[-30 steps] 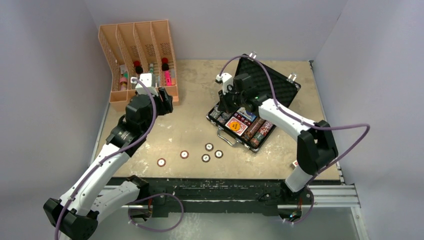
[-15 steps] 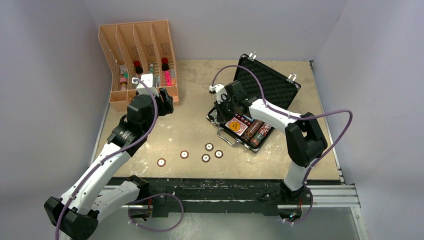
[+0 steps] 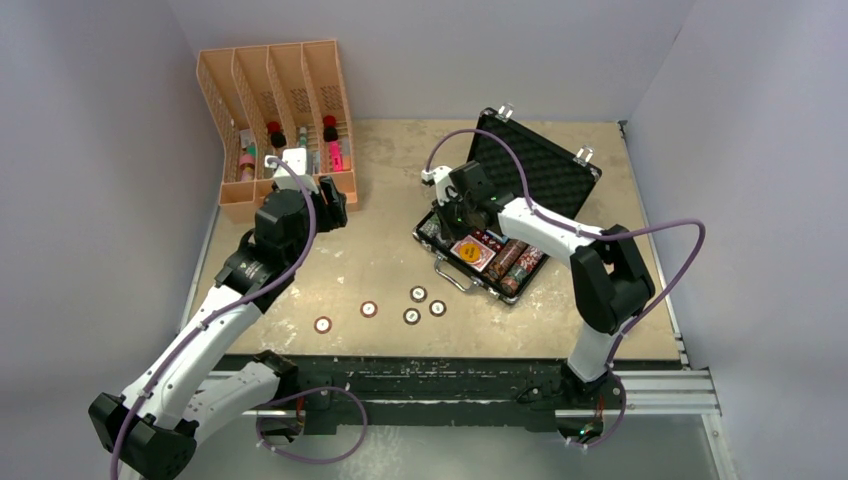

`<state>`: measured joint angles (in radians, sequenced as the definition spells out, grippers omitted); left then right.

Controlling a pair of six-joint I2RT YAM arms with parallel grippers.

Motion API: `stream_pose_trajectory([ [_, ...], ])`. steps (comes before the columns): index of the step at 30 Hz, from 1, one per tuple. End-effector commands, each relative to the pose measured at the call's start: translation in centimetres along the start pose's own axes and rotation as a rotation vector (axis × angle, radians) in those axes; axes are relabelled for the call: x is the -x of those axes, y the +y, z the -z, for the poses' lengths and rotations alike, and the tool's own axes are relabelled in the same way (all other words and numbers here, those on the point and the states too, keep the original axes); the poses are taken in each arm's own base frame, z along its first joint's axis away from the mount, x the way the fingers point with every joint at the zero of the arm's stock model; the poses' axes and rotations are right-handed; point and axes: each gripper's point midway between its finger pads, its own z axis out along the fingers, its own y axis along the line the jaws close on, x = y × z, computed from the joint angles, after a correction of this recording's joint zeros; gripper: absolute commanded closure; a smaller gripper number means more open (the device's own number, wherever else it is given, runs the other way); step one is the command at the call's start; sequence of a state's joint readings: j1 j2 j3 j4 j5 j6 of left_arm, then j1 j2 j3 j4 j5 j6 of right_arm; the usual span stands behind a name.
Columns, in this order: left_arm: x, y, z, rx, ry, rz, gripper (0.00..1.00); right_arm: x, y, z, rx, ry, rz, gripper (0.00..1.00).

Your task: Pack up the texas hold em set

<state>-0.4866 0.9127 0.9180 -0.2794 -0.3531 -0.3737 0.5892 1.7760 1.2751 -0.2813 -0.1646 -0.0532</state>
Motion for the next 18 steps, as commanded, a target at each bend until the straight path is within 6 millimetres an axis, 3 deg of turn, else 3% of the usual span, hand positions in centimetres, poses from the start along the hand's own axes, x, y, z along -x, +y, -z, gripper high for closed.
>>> stream_pose_trajectory([
  [1,0.6,0.0,-0.1,0.003,-0.024,-0.005,0.45,2.5,-1.0,1.0,-0.063,-0.063,0.019,1.00],
  [8,0.5,0.0,-0.2,0.003,-0.021,-0.006,0.45,2.5,-0.5,0.8,-0.046,-0.074,0.068,1.00],
  [18,0.4,0.0,-0.3,0.004,-0.017,-0.010,0.45,1.6,0.5,0.2,-0.066,-0.042,0.130,0.79],
])
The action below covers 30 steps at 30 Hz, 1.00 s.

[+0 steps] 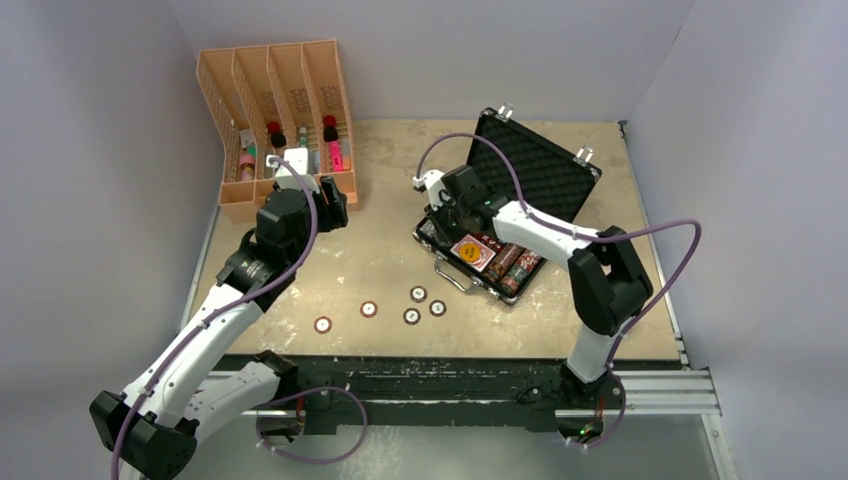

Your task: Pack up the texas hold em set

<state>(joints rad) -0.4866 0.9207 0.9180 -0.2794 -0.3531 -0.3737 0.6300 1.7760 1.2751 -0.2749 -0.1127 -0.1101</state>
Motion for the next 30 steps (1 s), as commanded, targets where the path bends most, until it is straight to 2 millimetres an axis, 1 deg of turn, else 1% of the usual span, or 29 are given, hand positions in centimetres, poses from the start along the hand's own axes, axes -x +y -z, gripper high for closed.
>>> stream_pose_trajectory([
  [1,0.6,0.0,-0.1,0.002,-0.025,-0.006,0.45,1.5,-0.3,0.5,-0.047,-0.043,0.038,0.76],
  [7,0.6,0.0,-0.1,0.001,-0.022,-0.005,0.44,2.3,-0.6,1.4,-0.070,-0.071,0.016,0.68],
  [12,0.6,0.1,-0.1,0.007,-0.024,0.005,0.44,3.2,-0.1,2.1,-0.054,-0.104,-0.015,0.70],
  [15,0.9,0.2,0.0,0.021,-0.038,0.040,0.44,3.7,0.2,2.7,-0.052,-0.124,-0.054,0.71],
  [19,1.2,0.5,-0.1,0.052,-0.040,0.086,0.43,3.8,1.7,3.3,-0.046,-0.121,-0.097,0.66],
  [22,1.4,1.1,-0.1,0.100,-0.039,0.101,0.41,3.3,3.7,3.5,-0.063,-0.110,-0.130,0.55],
  [24,1.5,1.3,-0.1,0.114,-0.038,0.107,0.39,2.5,5.9,3.3,-0.031,-0.089,-0.132,0.48],
  [25,1.5,1.4,0.0,0.116,-0.038,0.109,0.38,2.0,6.7,3.1,-0.029,-0.076,-0.133,0.44],
  [26,1.6,1.3,0.1,0.114,-0.040,0.112,0.34,1.5,7.4,2.9,-0.032,-0.061,-0.134,0.41],
  [30,1.8,1.2,0.3,0.103,-0.047,0.117,0.33,0.1,9.5,2.0,-0.036,-0.008,-0.138,0.30],
])
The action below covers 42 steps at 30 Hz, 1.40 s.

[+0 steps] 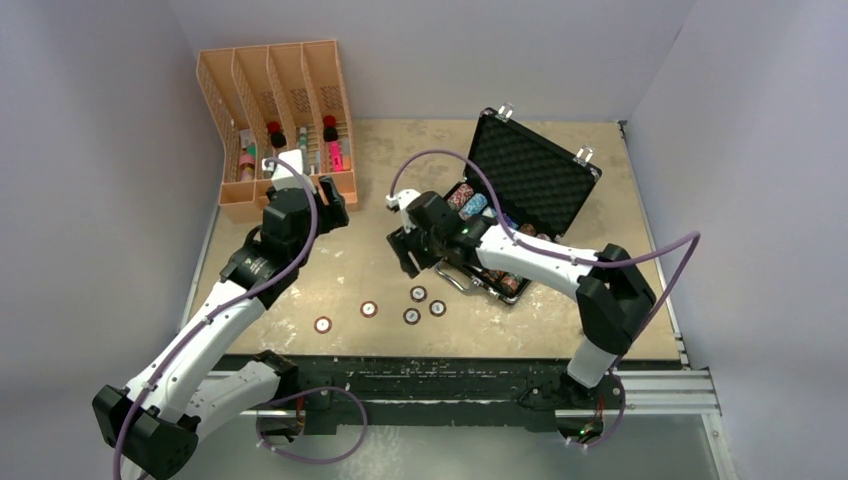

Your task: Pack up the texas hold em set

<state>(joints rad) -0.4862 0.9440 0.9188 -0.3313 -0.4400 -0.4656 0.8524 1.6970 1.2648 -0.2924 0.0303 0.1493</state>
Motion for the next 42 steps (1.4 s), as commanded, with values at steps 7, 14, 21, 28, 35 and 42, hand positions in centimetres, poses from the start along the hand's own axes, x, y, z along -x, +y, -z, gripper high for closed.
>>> stream_pose_trajectory([
  [7,3.1,-0.1,1.0,0.004,-0.088,0.053,0.33,-3.9,2.6,-1.9,-0.054,0.113,-0.089,0.18],
  [14,2.9,0.4,0.9,0.019,-0.098,0.046,0.33,-6.0,2.5,-3.6,-0.076,0.186,-0.102,0.29],
  [21,3.1,0.5,1.0,0.025,-0.106,0.050,0.33,-7.6,2.9,-4.7,-0.064,0.250,-0.085,0.42],
  [28,3.5,0.9,1.5,0.030,-0.136,0.064,0.33,-9.6,2.7,-4.7,-0.105,0.346,-0.057,0.48],
  [35,3.2,0.8,1.3,0.029,-0.125,0.062,0.33,-10.1,2.2,-4.5,-0.148,0.363,-0.067,0.54],
  [42,1.1,-0.2,0.6,-0.019,-0.064,0.110,0.29,-4.5,3.4,-2.9,-0.110,0.176,-0.157,0.65],
])
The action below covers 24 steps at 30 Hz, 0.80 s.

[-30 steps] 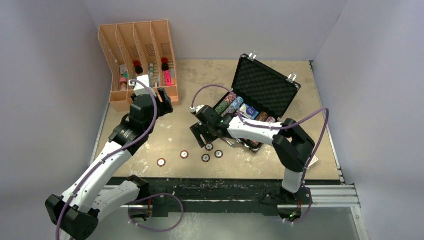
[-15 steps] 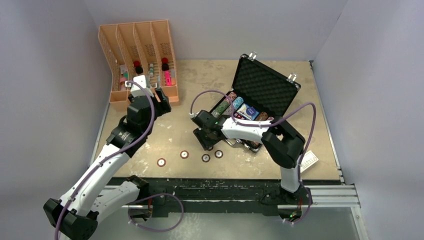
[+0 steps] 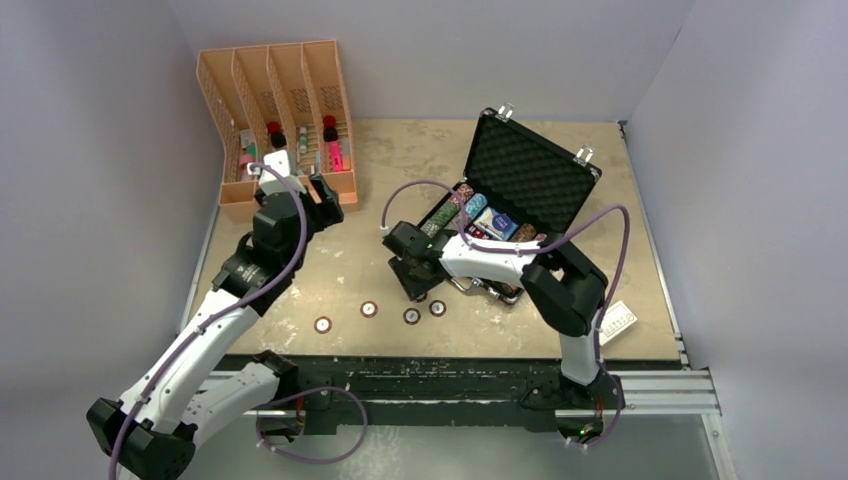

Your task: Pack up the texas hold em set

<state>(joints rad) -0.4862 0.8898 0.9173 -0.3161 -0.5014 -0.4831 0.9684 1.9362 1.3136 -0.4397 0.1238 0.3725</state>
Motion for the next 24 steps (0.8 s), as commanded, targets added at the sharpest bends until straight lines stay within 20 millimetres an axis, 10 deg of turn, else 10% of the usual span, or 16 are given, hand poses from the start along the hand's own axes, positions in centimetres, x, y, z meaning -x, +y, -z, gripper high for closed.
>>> stream_pose_trajectory([
  [1,-1.7,-1.7,-0.4,-0.087,0.038,0.079,0.29,4.9,0.8,4.2,0.035,-0.178,-0.085,0.66],
  [14,-5.2,-5.4,-0.8,-0.287,0.134,0.160,0.25,16.8,-0.1,16.4,0.276,-0.671,-0.532,0.64],
  [24,-5.1,-7.9,0.6,-0.452,0.136,0.165,0.33,19.2,-0.2,19.8,0.488,-0.714,-0.709,0.64],
])
